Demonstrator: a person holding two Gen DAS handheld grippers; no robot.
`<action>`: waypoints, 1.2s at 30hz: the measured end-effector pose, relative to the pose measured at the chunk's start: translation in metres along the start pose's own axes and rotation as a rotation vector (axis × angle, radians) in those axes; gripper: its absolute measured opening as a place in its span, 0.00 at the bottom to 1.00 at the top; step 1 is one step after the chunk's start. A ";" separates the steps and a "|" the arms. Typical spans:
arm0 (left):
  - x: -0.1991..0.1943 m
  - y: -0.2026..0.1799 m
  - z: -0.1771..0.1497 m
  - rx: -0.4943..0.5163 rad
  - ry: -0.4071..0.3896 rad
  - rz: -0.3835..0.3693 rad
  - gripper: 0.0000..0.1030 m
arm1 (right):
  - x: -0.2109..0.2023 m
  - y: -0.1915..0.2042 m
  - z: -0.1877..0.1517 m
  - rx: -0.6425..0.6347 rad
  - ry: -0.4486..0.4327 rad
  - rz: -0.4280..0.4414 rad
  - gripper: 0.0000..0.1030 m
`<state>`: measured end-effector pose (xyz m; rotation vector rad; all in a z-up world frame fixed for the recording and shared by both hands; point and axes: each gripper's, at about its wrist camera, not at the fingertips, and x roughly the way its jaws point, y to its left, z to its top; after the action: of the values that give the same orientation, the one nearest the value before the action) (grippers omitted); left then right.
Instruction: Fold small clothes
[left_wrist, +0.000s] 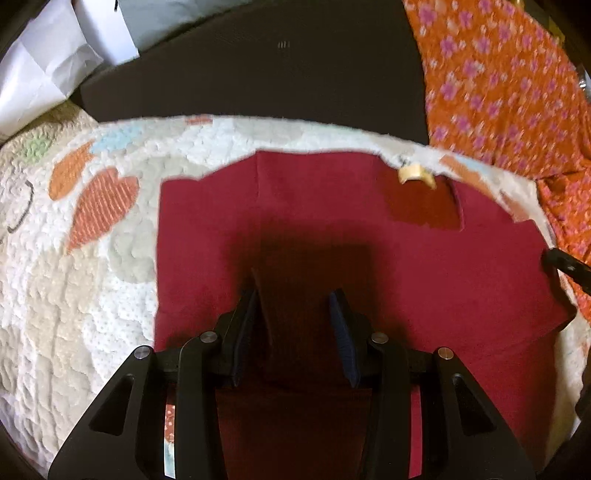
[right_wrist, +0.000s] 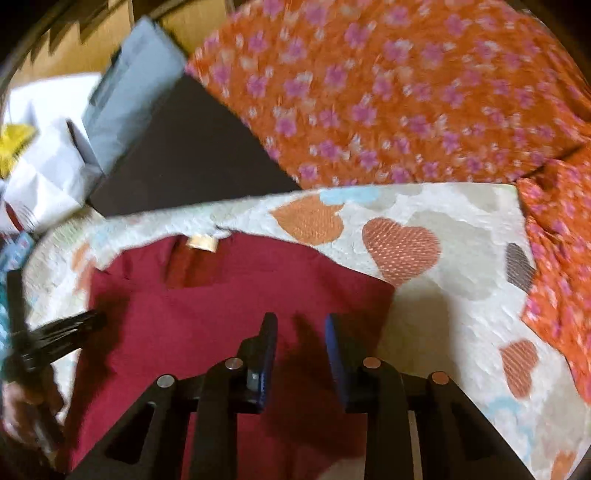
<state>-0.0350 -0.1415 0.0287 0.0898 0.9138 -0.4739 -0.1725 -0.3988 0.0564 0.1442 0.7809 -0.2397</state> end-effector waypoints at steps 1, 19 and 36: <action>0.002 0.002 0.000 -0.009 -0.007 -0.009 0.39 | 0.013 -0.001 0.000 -0.001 0.025 -0.021 0.24; -0.004 0.032 0.005 -0.268 0.041 -0.194 0.44 | -0.038 -0.060 -0.046 0.216 0.036 0.146 0.38; -0.023 0.050 0.031 -0.187 -0.041 -0.061 0.10 | -0.065 -0.031 -0.021 0.115 -0.070 0.125 0.38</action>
<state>-0.0019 -0.0966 0.0600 -0.1183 0.9181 -0.4429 -0.2395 -0.4137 0.0866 0.2907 0.6865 -0.1695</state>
